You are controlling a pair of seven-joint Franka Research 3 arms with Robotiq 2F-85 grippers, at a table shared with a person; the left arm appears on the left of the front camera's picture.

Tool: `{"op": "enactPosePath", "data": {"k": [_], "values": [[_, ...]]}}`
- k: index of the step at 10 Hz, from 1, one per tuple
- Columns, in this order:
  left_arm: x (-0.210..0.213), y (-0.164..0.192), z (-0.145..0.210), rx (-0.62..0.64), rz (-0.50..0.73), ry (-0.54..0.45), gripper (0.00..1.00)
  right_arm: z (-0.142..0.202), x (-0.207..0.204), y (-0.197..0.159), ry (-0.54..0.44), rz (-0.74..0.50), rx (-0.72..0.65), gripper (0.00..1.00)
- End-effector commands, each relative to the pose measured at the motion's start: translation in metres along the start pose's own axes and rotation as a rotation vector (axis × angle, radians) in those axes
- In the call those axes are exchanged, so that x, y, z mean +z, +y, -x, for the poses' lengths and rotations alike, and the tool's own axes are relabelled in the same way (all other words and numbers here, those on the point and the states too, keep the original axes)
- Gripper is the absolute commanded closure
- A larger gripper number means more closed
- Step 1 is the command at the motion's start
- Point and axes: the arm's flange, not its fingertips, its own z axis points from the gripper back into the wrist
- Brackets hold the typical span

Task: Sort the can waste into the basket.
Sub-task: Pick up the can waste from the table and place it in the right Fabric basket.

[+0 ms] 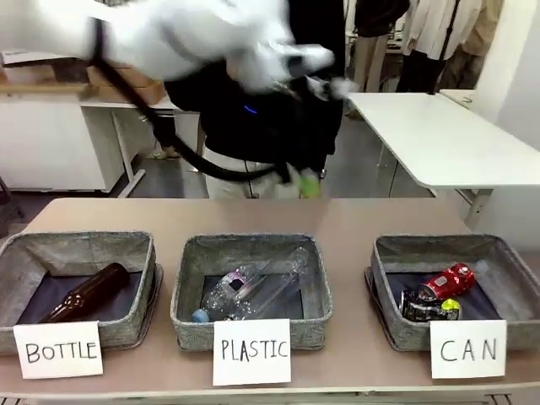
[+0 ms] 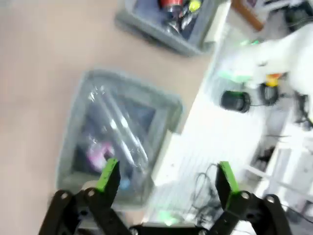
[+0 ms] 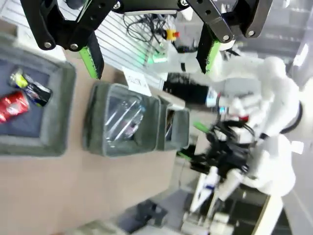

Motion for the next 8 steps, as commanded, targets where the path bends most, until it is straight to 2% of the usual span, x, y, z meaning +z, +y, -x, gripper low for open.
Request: {"op": "enactPosePath", "data": {"k": [1,2,3,4,5,6,7,8], "values": [[0.042,0.049,0.139,0.250,0.082,-0.241,0.00,-0.071,-0.049,0.002,0.127,-0.078,0.038,0.00],[0.060,0.078,0.200,0.449,0.052,-0.416,0.00,-0.084,-0.085,0.011,0.174,-0.122,0.024,0.00],[0.069,0.105,0.254,0.593,0.122,-0.544,0.00,-0.094,-0.118,0.019,0.191,-0.171,-0.020,0.00],[0.070,0.127,0.300,0.673,0.256,-0.663,0.00,-0.100,-0.143,0.026,0.167,-0.197,-0.073,0.00],[0.069,0.145,0.346,0.714,0.344,-0.783,0.00,-0.107,-0.160,0.029,0.122,-0.210,-0.195,0.00],[0.065,0.155,0.380,0.670,0.458,-0.818,0.00,-0.088,-0.140,0.019,0.208,-0.171,-0.023,0.00],[0.079,0.140,0.336,0.658,0.251,-0.552,0.00,-0.088,-0.140,0.019,0.208,-0.171,-0.023,0.00],[0.079,0.140,0.336,0.658,0.251,-0.552,0.00,-0.088,-0.140,0.019,0.208,-0.171,-0.023,0.00]]}}
